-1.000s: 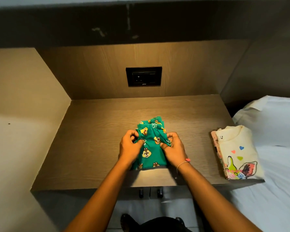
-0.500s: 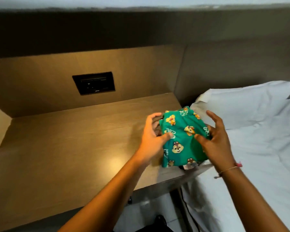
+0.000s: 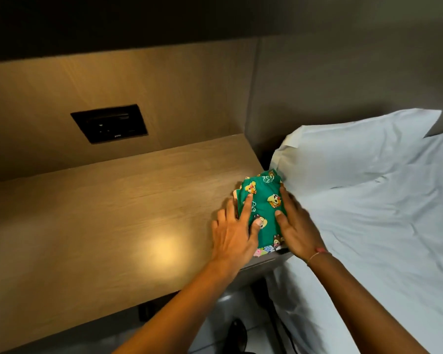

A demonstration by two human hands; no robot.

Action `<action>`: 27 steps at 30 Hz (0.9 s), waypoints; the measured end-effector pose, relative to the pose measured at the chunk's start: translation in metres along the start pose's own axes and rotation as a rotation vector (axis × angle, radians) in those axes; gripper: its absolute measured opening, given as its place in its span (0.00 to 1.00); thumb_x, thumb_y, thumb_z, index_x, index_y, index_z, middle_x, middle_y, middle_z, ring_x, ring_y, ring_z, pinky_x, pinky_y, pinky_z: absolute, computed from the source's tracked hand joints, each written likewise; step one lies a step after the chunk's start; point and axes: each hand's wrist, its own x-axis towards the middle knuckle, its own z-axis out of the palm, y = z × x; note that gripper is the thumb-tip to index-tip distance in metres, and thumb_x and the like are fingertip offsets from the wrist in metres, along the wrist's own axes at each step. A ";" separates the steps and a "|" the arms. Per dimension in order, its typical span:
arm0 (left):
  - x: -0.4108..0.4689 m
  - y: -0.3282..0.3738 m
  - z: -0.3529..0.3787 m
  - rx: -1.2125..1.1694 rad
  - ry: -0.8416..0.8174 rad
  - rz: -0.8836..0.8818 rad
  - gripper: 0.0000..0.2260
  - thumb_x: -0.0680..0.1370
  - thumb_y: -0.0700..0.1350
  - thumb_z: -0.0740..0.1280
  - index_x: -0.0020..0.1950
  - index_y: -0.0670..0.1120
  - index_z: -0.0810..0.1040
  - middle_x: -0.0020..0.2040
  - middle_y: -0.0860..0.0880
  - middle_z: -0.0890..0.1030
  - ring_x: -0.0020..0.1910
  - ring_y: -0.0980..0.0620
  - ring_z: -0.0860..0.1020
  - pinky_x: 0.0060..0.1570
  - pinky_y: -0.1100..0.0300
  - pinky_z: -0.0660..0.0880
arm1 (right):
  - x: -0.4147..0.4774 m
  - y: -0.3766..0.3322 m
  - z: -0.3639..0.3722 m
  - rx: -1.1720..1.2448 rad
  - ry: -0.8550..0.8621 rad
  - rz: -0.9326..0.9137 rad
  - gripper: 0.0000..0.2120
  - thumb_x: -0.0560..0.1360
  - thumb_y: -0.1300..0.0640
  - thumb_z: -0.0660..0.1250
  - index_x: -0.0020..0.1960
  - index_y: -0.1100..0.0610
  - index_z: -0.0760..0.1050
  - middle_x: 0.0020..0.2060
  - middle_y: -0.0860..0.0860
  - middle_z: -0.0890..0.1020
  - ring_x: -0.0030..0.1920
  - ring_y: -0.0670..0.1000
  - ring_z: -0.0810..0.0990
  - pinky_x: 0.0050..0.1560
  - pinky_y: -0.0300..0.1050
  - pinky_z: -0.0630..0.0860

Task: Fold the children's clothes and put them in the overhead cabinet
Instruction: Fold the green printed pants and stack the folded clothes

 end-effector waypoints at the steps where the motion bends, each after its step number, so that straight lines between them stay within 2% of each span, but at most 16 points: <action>1: 0.000 0.001 0.005 0.049 -0.040 -0.003 0.26 0.80 0.61 0.46 0.78 0.59 0.46 0.77 0.43 0.59 0.64 0.42 0.65 0.59 0.44 0.66 | 0.000 0.001 0.004 -0.041 -0.040 0.003 0.26 0.81 0.47 0.49 0.78 0.44 0.48 0.73 0.52 0.67 0.65 0.59 0.70 0.62 0.58 0.73; 5: 0.005 -0.001 0.015 0.094 -0.058 0.006 0.26 0.80 0.61 0.45 0.78 0.57 0.46 0.78 0.43 0.58 0.63 0.43 0.65 0.59 0.45 0.65 | 0.003 0.005 0.004 -0.092 -0.077 -0.004 0.26 0.82 0.46 0.49 0.78 0.46 0.47 0.71 0.53 0.69 0.64 0.57 0.71 0.62 0.57 0.73; 8: 0.004 -0.003 0.014 -0.034 -0.060 -0.082 0.28 0.79 0.62 0.45 0.78 0.57 0.44 0.77 0.45 0.60 0.63 0.43 0.65 0.61 0.46 0.65 | 0.003 0.006 0.000 0.007 -0.021 0.047 0.27 0.81 0.44 0.50 0.77 0.42 0.45 0.69 0.54 0.69 0.64 0.56 0.73 0.59 0.56 0.77; 11: 0.002 0.003 0.015 -0.157 -0.028 -0.127 0.28 0.81 0.59 0.48 0.79 0.55 0.46 0.75 0.46 0.65 0.59 0.46 0.66 0.61 0.50 0.66 | 0.002 0.001 0.006 0.056 -0.014 0.144 0.26 0.81 0.42 0.49 0.76 0.37 0.43 0.65 0.57 0.73 0.59 0.58 0.77 0.55 0.54 0.78; 14: 0.006 0.016 0.017 -0.240 -0.028 -0.062 0.26 0.83 0.52 0.51 0.79 0.51 0.46 0.76 0.45 0.64 0.63 0.47 0.67 0.64 0.53 0.64 | 0.004 -0.007 0.018 0.001 -0.027 0.188 0.27 0.81 0.42 0.48 0.75 0.35 0.38 0.62 0.61 0.72 0.54 0.60 0.78 0.51 0.52 0.77; 17: 0.017 0.017 0.012 -0.344 -0.024 -0.114 0.25 0.84 0.48 0.52 0.79 0.50 0.48 0.77 0.45 0.63 0.69 0.46 0.67 0.68 0.52 0.62 | 0.009 -0.011 0.024 0.051 -0.048 0.201 0.28 0.81 0.42 0.47 0.74 0.35 0.34 0.61 0.60 0.71 0.52 0.59 0.78 0.50 0.52 0.78; 20: 0.020 0.011 0.008 -0.453 -0.014 -0.129 0.24 0.84 0.46 0.54 0.79 0.50 0.51 0.77 0.47 0.63 0.72 0.45 0.65 0.71 0.49 0.62 | 0.011 -0.013 0.026 0.193 -0.061 0.183 0.28 0.82 0.43 0.49 0.75 0.37 0.36 0.67 0.57 0.71 0.60 0.58 0.77 0.56 0.55 0.79; 22: 0.019 0.007 0.004 -0.545 -0.006 -0.127 0.24 0.83 0.45 0.55 0.79 0.51 0.53 0.77 0.48 0.63 0.72 0.45 0.65 0.71 0.46 0.65 | 0.012 -0.018 0.029 0.342 -0.058 0.150 0.28 0.82 0.45 0.51 0.76 0.38 0.39 0.73 0.52 0.67 0.65 0.54 0.74 0.57 0.54 0.79; 25: 0.010 -0.008 -0.007 -0.706 0.003 -0.192 0.24 0.84 0.45 0.56 0.79 0.53 0.54 0.77 0.49 0.63 0.72 0.45 0.66 0.68 0.43 0.69 | 0.006 -0.038 0.039 0.587 -0.058 0.115 0.28 0.82 0.48 0.53 0.77 0.40 0.44 0.72 0.48 0.67 0.60 0.45 0.76 0.55 0.46 0.79; 27: -0.002 -0.024 -0.024 -0.762 0.054 -0.202 0.23 0.84 0.45 0.56 0.78 0.54 0.54 0.76 0.49 0.64 0.70 0.46 0.69 0.65 0.42 0.72 | 0.000 -0.058 0.050 0.690 -0.083 0.099 0.28 0.82 0.50 0.55 0.77 0.40 0.45 0.72 0.51 0.67 0.63 0.48 0.75 0.63 0.53 0.75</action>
